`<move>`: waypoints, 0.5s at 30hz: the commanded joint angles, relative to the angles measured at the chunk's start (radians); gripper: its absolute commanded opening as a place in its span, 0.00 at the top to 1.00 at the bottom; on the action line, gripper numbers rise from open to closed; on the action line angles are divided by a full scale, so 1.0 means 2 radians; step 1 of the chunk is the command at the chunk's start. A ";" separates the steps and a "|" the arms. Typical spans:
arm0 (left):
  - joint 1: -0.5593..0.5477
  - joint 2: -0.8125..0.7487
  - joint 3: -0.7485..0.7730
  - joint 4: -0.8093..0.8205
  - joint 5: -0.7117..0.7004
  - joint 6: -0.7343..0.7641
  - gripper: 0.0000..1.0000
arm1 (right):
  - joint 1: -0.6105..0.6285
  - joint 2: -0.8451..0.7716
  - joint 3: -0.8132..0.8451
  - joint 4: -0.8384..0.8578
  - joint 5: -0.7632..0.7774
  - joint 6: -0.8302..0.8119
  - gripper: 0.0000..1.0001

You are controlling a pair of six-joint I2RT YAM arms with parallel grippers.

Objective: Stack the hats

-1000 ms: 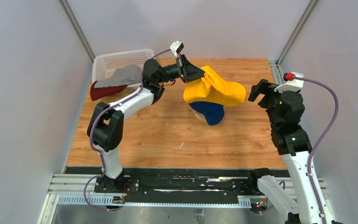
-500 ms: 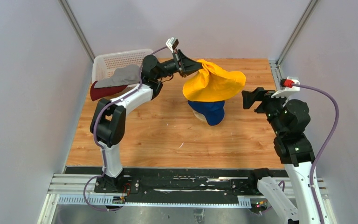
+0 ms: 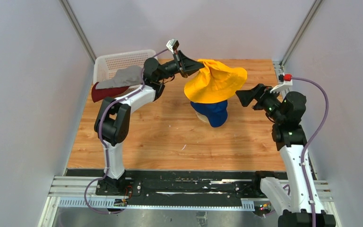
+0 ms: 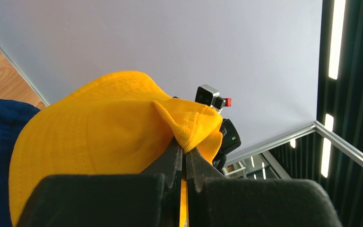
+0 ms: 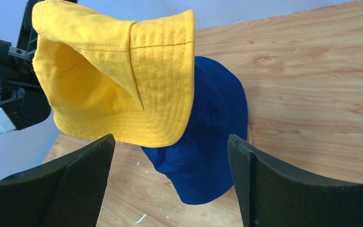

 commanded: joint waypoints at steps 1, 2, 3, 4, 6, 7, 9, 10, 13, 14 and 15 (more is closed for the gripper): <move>0.006 0.005 0.002 0.037 0.002 -0.006 1.00 | -0.017 0.026 -0.019 0.098 -0.080 0.050 0.13; 0.006 0.006 0.001 0.040 0.002 -0.008 1.00 | -0.017 0.033 -0.024 0.117 -0.089 0.058 0.13; 0.006 0.008 0.000 0.041 0.002 -0.009 1.00 | -0.019 0.042 -0.029 0.135 -0.096 0.067 0.14; 0.007 0.009 -0.001 0.043 0.002 -0.010 1.00 | -0.019 0.051 -0.031 0.150 -0.102 0.072 0.14; 0.007 0.013 -0.001 0.047 0.002 -0.013 1.00 | -0.019 0.071 -0.034 0.168 -0.107 0.077 0.15; 0.008 0.014 -0.001 0.050 0.002 -0.015 1.00 | -0.019 0.079 -0.036 0.177 -0.110 0.080 0.16; 0.009 0.018 0.000 0.054 0.002 -0.018 1.00 | -0.019 0.092 -0.039 0.202 -0.114 0.084 0.17; 0.009 0.020 0.000 0.055 0.002 -0.018 1.00 | -0.019 0.098 -0.040 0.213 -0.118 0.088 0.18; 0.009 0.024 0.002 0.055 0.002 -0.019 1.00 | -0.019 0.119 -0.039 0.245 -0.131 0.103 0.27; 0.009 0.025 0.003 0.055 0.001 -0.019 1.00 | -0.019 0.125 -0.037 0.255 -0.135 0.108 0.30; 0.010 0.026 0.005 0.054 0.001 -0.019 1.00 | -0.019 0.133 -0.037 0.263 -0.138 0.114 0.34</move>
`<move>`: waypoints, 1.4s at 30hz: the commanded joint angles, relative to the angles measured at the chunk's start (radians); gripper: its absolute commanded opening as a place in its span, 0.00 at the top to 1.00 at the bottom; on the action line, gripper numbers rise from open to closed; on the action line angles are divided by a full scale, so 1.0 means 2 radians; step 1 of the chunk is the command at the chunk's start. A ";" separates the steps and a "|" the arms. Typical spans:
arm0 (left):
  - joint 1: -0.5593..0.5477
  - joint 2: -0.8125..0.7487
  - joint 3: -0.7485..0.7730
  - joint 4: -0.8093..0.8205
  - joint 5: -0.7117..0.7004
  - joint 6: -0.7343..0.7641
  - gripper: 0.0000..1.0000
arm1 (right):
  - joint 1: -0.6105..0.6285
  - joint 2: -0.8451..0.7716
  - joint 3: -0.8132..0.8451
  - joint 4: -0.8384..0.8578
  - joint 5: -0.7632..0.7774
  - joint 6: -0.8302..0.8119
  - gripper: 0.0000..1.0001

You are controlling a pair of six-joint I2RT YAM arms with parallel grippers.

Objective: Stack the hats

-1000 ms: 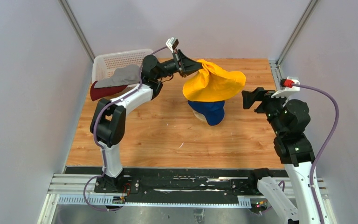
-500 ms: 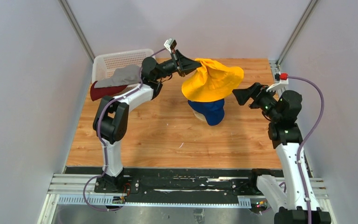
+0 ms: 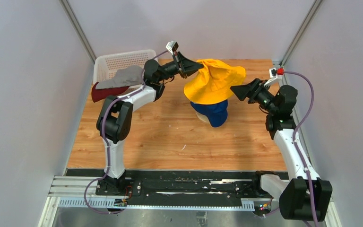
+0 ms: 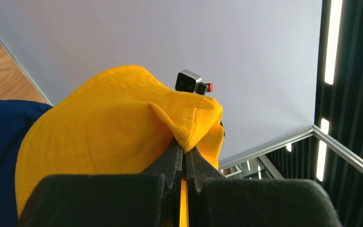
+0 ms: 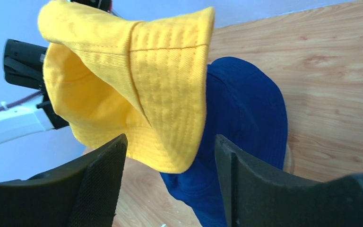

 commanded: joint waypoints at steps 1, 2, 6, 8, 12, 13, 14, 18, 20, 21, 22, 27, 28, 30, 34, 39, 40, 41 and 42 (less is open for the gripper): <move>0.005 0.008 0.006 0.024 0.000 -0.003 1.00 | -0.008 0.022 0.003 0.081 -0.033 0.035 0.38; 0.006 0.009 0.007 0.024 -0.001 -0.003 1.00 | -0.008 0.028 0.005 0.088 -0.035 0.041 0.42; 0.008 0.014 0.014 0.020 -0.002 -0.005 1.00 | -0.008 0.050 0.016 0.107 -0.047 0.053 0.58; 0.010 0.016 0.017 0.020 -0.002 -0.007 1.00 | -0.008 0.057 0.020 0.114 -0.049 0.057 0.67; 0.015 0.016 0.026 0.019 -0.004 -0.012 1.00 | -0.008 0.063 0.029 0.129 -0.050 0.068 0.93; 0.018 0.016 0.028 0.018 -0.004 -0.014 1.00 | -0.008 0.064 0.033 0.132 -0.050 0.071 0.99; 0.019 0.016 0.031 0.018 -0.004 -0.016 1.00 | -0.008 0.064 0.037 0.135 -0.050 0.074 0.99; 0.029 0.012 0.048 0.010 -0.005 -0.022 1.00 | -0.008 0.070 0.059 0.158 -0.051 0.097 0.99; 0.033 0.010 0.060 0.003 -0.005 -0.022 1.00 | -0.008 0.080 0.073 0.179 -0.056 0.116 0.99; 0.035 0.008 0.065 -0.002 -0.006 -0.021 1.00 | -0.008 0.086 0.079 0.189 -0.058 0.132 0.99; 0.036 0.007 0.069 -0.007 -0.006 -0.021 1.00 | -0.009 0.095 0.085 0.201 -0.060 0.145 0.99; 0.041 0.011 0.079 -0.024 -0.006 -0.022 0.99 | -0.009 0.127 0.097 0.271 -0.071 0.218 0.99; 0.042 0.012 0.076 -0.022 -0.006 -0.026 0.98 | -0.009 0.134 0.097 0.287 -0.074 0.234 0.99; 0.045 0.011 0.068 -0.013 -0.008 -0.037 0.97 | -0.009 0.146 0.094 0.325 -0.081 0.272 0.99; 0.051 0.003 0.042 0.024 -0.014 -0.068 0.96 | -0.008 0.163 0.080 0.408 -0.098 0.341 0.99; 0.054 -0.035 -0.003 0.031 -0.026 -0.061 0.93 | -0.008 0.143 0.057 0.408 -0.108 0.352 0.99; 0.054 -0.043 -0.013 0.030 -0.029 -0.057 0.92 | -0.008 0.135 0.053 0.396 -0.109 0.342 0.99; 0.054 -0.050 -0.023 0.030 -0.031 -0.055 0.90 | -0.008 0.125 0.048 0.383 -0.109 0.335 1.00; 0.054 -0.058 -0.032 0.032 -0.036 -0.054 0.88 | -0.008 0.116 0.043 0.371 -0.109 0.327 0.99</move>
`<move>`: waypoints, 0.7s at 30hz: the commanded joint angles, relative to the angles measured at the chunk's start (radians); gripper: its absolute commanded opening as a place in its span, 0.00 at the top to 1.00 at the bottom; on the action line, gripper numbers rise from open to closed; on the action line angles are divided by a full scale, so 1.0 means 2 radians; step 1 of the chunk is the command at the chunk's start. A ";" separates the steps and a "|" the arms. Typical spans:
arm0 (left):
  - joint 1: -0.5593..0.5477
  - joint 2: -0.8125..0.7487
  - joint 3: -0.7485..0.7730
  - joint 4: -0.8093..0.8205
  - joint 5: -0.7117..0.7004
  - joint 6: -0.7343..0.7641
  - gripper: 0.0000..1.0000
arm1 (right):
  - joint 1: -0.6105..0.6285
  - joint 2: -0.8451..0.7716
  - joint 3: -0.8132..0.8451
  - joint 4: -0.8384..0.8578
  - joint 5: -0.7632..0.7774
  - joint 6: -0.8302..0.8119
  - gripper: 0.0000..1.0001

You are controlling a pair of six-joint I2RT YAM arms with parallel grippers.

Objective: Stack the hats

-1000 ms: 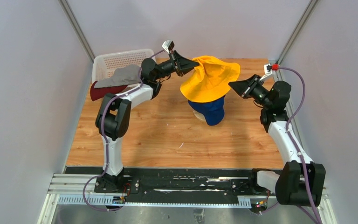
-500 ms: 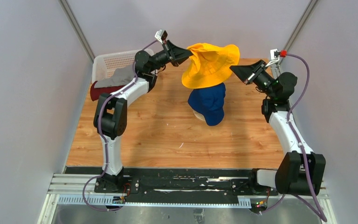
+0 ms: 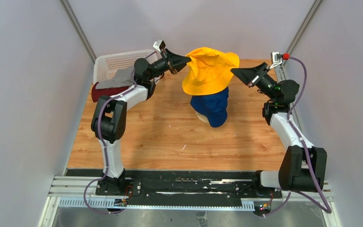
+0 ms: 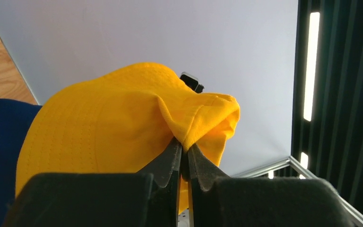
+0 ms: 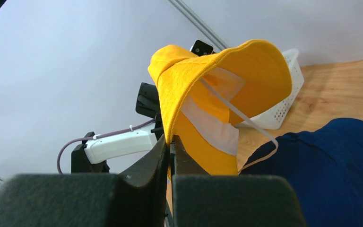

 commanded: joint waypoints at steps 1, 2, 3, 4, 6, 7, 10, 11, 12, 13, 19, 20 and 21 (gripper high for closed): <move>0.003 -0.064 -0.039 0.031 -0.025 0.006 0.88 | -0.006 -0.052 -0.022 -0.001 -0.014 -0.006 0.99; 0.003 -0.070 -0.049 0.031 -0.029 0.009 0.88 | -0.006 -0.061 -0.027 -0.011 -0.014 -0.013 0.99; 0.003 -0.074 -0.057 0.031 -0.032 0.012 0.87 | -0.006 -0.069 -0.031 -0.025 -0.013 -0.024 0.99; 0.003 -0.079 -0.065 0.032 -0.033 0.015 0.86 | -0.006 -0.079 -0.033 -0.050 -0.012 -0.034 0.99; 0.003 -0.088 -0.077 0.035 -0.037 0.017 0.84 | -0.006 -0.097 -0.036 -0.092 -0.009 -0.060 0.99; 0.003 -0.091 -0.081 0.036 -0.037 0.017 0.83 | -0.006 -0.106 -0.037 -0.109 -0.007 -0.071 0.99; 0.002 -0.097 -0.084 0.031 -0.036 0.019 0.79 | -0.006 -0.121 -0.036 -0.147 -0.004 -0.089 0.99; 0.001 -0.099 -0.084 0.028 -0.036 0.023 0.79 | -0.006 -0.122 -0.036 -0.156 -0.003 -0.092 0.99; 0.001 -0.101 -0.083 0.020 -0.036 0.029 0.79 | -0.006 -0.123 -0.036 -0.166 0.000 -0.096 0.99; -0.001 -0.101 -0.081 0.008 -0.036 0.038 0.78 | -0.007 -0.122 -0.036 -0.179 0.003 -0.102 1.00; -0.004 -0.063 -0.062 -0.012 -0.033 0.054 0.78 | -0.007 -0.097 -0.040 -0.202 0.013 -0.125 0.99; -0.004 -0.053 -0.060 -0.002 -0.035 0.046 0.78 | -0.007 -0.090 -0.040 -0.195 0.012 -0.123 0.99; -0.004 -0.046 -0.057 0.004 -0.035 0.040 0.78 | -0.007 -0.083 -0.039 -0.188 0.010 -0.120 0.99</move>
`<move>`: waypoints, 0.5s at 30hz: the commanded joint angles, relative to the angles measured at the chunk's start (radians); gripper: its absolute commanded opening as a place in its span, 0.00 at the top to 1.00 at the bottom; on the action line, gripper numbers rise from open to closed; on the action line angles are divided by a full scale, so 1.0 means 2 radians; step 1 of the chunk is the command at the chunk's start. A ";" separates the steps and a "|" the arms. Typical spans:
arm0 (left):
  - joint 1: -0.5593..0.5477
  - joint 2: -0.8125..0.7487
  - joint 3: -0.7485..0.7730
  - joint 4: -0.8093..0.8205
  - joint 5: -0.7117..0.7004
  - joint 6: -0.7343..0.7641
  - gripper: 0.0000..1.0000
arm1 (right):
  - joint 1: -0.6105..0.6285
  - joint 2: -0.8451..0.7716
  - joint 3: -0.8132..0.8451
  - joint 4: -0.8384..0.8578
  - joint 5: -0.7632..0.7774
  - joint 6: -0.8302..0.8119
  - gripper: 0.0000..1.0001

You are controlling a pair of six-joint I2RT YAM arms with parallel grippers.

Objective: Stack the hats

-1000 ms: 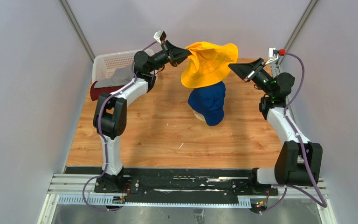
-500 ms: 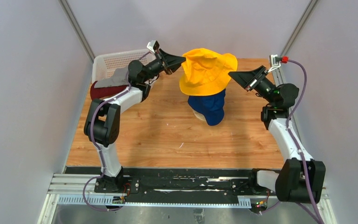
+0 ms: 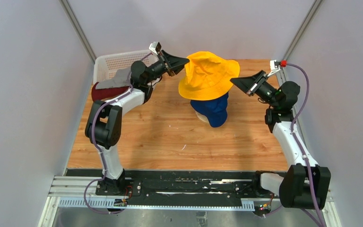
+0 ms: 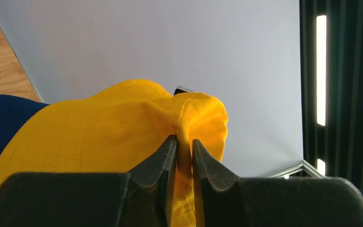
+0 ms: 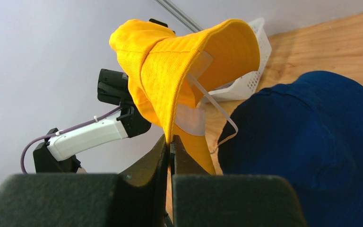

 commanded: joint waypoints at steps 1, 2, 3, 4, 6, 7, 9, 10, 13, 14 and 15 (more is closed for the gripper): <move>-0.002 0.036 0.026 0.020 -0.006 -0.004 0.78 | -0.007 0.027 -0.005 0.009 0.003 -0.012 0.99; -0.002 0.041 0.030 0.017 -0.006 -0.004 0.78 | -0.007 0.033 -0.005 0.015 0.000 -0.009 0.99; -0.001 0.044 0.033 0.013 -0.006 -0.001 0.78 | -0.007 0.037 -0.006 0.019 -0.001 -0.007 0.99; -0.001 0.047 0.036 0.006 -0.005 0.004 0.77 | -0.008 0.039 -0.007 0.019 -0.002 -0.008 0.99; -0.001 0.052 0.036 -0.001 -0.003 0.011 0.71 | -0.011 0.038 -0.012 0.015 -0.002 -0.012 0.99; -0.001 0.054 0.033 -0.001 -0.002 0.013 0.68 | -0.012 0.036 -0.015 0.004 -0.002 -0.017 0.99; -0.001 0.057 0.027 0.001 0.000 0.018 0.66 | -0.019 0.029 -0.020 -0.020 0.000 -0.029 0.99; -0.001 0.057 0.023 0.001 0.002 0.021 0.65 | -0.023 0.024 -0.023 -0.031 0.001 -0.036 0.99; -0.001 0.056 0.013 0.001 0.006 0.032 0.55 | -0.038 0.004 -0.026 -0.090 0.010 -0.070 1.00; -0.001 0.055 0.011 -0.003 0.006 0.038 0.50 | -0.043 -0.005 -0.025 -0.117 0.016 -0.086 1.00; -0.001 0.053 0.008 -0.006 0.007 0.043 0.46 | -0.048 -0.015 -0.024 -0.147 0.023 -0.104 0.99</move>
